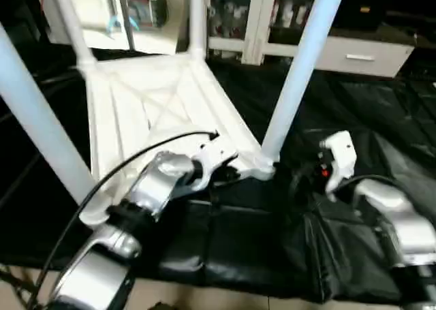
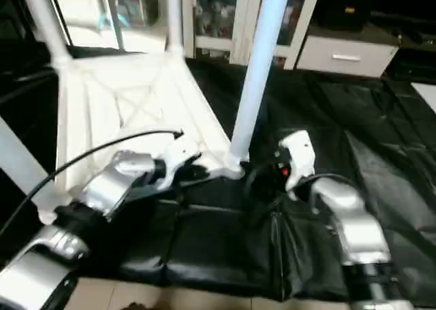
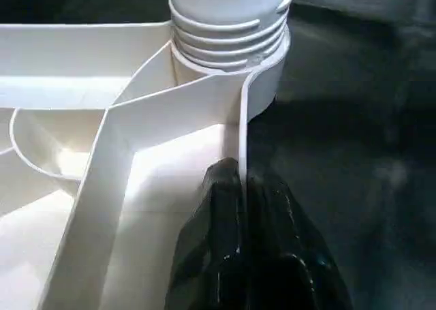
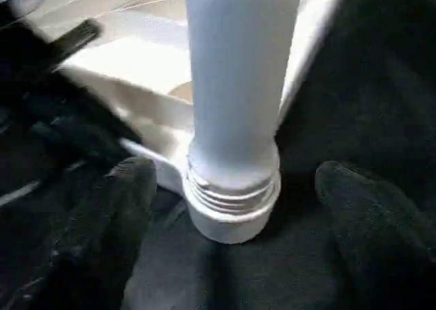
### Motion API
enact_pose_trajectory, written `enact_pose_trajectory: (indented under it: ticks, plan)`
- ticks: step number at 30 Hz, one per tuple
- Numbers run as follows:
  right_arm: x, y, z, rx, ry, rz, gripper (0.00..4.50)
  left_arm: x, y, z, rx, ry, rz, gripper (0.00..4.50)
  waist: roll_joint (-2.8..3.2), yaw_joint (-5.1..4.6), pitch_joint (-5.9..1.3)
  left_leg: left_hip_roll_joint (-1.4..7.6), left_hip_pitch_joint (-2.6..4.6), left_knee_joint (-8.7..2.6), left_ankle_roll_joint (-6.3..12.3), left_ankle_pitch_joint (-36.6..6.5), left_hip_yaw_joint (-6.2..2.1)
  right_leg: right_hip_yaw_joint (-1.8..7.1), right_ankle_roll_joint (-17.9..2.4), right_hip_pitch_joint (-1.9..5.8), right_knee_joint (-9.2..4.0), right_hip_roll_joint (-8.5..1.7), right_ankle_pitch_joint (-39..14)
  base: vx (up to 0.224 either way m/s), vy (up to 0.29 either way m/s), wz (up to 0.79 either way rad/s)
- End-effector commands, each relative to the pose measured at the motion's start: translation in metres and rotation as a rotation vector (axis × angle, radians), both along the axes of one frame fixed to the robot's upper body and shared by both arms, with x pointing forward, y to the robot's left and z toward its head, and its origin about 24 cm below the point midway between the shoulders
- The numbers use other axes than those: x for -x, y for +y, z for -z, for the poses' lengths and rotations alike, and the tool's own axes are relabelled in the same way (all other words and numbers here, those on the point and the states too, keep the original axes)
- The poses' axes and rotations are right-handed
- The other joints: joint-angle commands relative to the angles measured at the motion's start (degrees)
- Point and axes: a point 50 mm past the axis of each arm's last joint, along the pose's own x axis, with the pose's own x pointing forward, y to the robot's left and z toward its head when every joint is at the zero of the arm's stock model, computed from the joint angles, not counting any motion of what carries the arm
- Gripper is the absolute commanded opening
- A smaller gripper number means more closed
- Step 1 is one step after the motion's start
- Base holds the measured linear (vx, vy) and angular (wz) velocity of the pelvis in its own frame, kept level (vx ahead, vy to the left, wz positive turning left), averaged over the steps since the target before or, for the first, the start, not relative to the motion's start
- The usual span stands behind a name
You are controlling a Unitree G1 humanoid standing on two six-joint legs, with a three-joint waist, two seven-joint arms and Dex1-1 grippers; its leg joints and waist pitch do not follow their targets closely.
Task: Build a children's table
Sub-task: Rotate leg to tighten
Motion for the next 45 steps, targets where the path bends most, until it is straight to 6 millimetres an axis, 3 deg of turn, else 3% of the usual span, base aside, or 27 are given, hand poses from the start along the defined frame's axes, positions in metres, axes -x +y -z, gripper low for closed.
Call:
enact_pose_trajectory:
  ticks: [1, 7, 13, 21, 28, 33, 45]
  plan:
    - [0.003, -0.001, -0.002, 0.010, 0.028, -0.069, 4.39, 0.011, -0.006, 0.007, -0.021, 0.056, 0.086, 0.00, -0.45, 0.18, -3.16, 3.68, 1.50, -4.37, 3.34, -10.67, -1.46, 2.06, -14.66, 2.25, -3.94, -3.41, -5.26, 0.000, 0.000, 0.00]
    - [0.009, -0.008, 0.003, 0.058, 0.117, -0.245, 4.39, 0.025, -0.005, 0.006, -0.033, 0.131, 0.210, 0.00, -0.93, 0.61, -3.34, 3.61, 1.37, -3.78, 5.62, -6.32, -1.18, 2.03, -16.62, 2.34, -3.24, -3.53, -0.37, 0.000, 0.000, 0.00]
    - [0.003, -0.003, 0.002, 0.044, 0.111, -0.285, 4.39, 0.030, -0.006, 0.004, -0.032, 0.145, 0.228, 0.00, -0.91, 1.27, -3.30, 3.71, 1.67, -3.82, 4.58, -7.31, -1.20, 2.05, -16.08, 2.15, -3.40, -3.52, -3.86, 0.000, 0.000, 0.00]
    - [-0.003, 0.004, 0.007, 0.037, 0.112, -0.326, 3.66, 0.031, -0.006, 0.005, -0.043, 0.156, 0.236, 0.00, -1.02, 1.43, -3.61, 3.46, 1.53, -3.53, 5.18, -4.76, -1.15, 1.94, -16.80, 2.39, -2.82, -3.33, 0.29, 0.000, 0.000, 0.00]
    - [-0.006, 0.004, 0.010, 0.034, 0.122, -0.342, 3.03, 0.031, -0.007, 0.005, -0.046, 0.157, 0.227, 0.00, -1.13, 1.41, -3.58, 3.47, 1.54, -3.46, 5.27, -5.54, -1.14, 1.91, -16.69, 2.33, -2.93, -3.33, -1.51, 0.000, 0.000, 0.00]
    - [-0.009, 0.007, 0.008, 0.000, 0.110, -0.342, 2.48, 0.031, -0.007, 0.005, -0.046, 0.157, 0.225, 0.00, -1.35, 1.41, -3.69, 3.40, 1.54, -3.33, 5.74, -4.63, -1.08, 1.90, -16.98, 2.40, -2.75, -3.27, -0.04, 0.000, 0.000, 0.00]
    - [-0.006, 0.006, 0.016, -0.027, 0.118, -0.303, 2.18, 0.029, 0.000, 0.008, -0.062, 0.155, 0.188, 0.00, -1.35, 1.39, -3.73, 3.41, 1.57, -3.31, 5.41, -5.13, -1.11, 1.90, -17.20, 2.37, -2.66, -3.26, 0.35, 0.000, 0.000, 0.00]
